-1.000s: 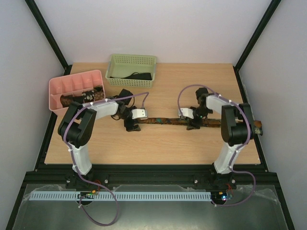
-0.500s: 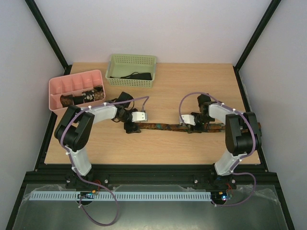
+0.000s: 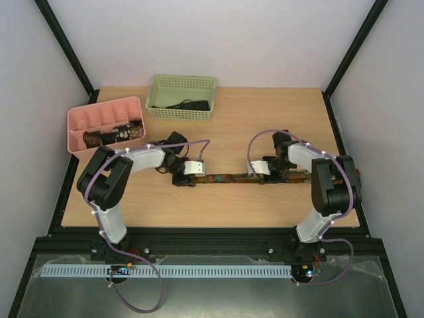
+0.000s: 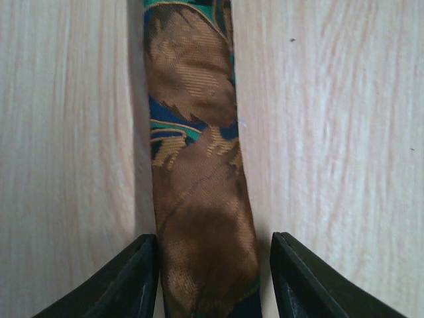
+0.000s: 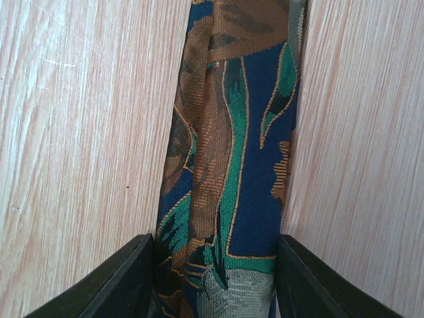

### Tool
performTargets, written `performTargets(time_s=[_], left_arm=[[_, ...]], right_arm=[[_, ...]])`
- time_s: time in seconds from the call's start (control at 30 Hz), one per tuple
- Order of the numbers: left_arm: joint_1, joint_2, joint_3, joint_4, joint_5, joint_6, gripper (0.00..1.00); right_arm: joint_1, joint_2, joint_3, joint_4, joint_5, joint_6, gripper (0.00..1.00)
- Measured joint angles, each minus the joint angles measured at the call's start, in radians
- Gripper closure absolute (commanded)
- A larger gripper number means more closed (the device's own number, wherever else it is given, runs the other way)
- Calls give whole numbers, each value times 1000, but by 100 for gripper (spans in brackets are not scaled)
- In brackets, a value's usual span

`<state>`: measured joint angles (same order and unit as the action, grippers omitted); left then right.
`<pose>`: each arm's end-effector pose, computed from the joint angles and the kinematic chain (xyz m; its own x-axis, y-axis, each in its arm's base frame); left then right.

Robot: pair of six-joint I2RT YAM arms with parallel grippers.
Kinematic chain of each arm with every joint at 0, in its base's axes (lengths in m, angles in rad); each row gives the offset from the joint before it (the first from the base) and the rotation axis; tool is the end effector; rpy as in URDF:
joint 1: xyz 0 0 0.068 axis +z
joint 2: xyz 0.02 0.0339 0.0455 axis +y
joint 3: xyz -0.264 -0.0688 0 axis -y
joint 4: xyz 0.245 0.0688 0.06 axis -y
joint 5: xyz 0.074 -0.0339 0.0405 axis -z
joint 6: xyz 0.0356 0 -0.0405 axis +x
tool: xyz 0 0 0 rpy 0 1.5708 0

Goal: Roll the ties
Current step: Move to tie at the center of the board.

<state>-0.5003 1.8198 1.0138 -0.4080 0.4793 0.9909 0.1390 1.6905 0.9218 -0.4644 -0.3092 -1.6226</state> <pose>0.2859 -0.1750 0.1352 0.0238 0.8329 -0.5528 0.9984 0.0083 0.0554 0.3007 0.0530 0.1466 0.2799 -0.9214 -0.2696 -0.9212 -0.1787 -0.3457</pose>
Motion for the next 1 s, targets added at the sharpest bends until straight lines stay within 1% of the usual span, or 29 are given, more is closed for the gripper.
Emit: performTargets(time_s=[0.1, 0.17, 0.27, 0.37, 0.5, 0.53, 0.63, 0.73, 0.83, 0.93, 1.0], left_arm=[[0, -16, -15, -16, 5, -28, 38], [4, -25, -21, -16, 9, -55, 31], [28, -44, -27, -10, 22, -84, 27], [68, -69, -34, 0, 25, -89, 27], [96, -114, -62, 11, 26, -76, 26], [93, -124, -72, 12, 27, -74, 26], [76, -133, -89, 13, 29, -72, 26], [60, -134, -104, 14, 19, -72, 26], [50, -134, -117, 23, 0, -75, 27], [48, -134, -130, 33, -20, -78, 28], [47, -134, -136, 37, -34, -79, 29]], right_arm=[[0, 0, 7, -10, -3, 5, 28], [-2, 5, 29, -47, -3, 42, 24], [-5, 24, 125, -140, -40, 156, 22], [-9, 38, 267, -204, -123, 318, 24], [-5, 47, 391, -230, -278, 605, 34], [0, 55, 406, -225, -321, 708, 37], [26, 94, 412, -191, -430, 994, 47], [61, 153, 410, -132, -510, 1229, 59], [111, 206, 392, -31, -570, 1436, 72], [175, 240, 376, 54, -590, 1574, 83], [220, 260, 377, 97, -595, 1636, 91]])
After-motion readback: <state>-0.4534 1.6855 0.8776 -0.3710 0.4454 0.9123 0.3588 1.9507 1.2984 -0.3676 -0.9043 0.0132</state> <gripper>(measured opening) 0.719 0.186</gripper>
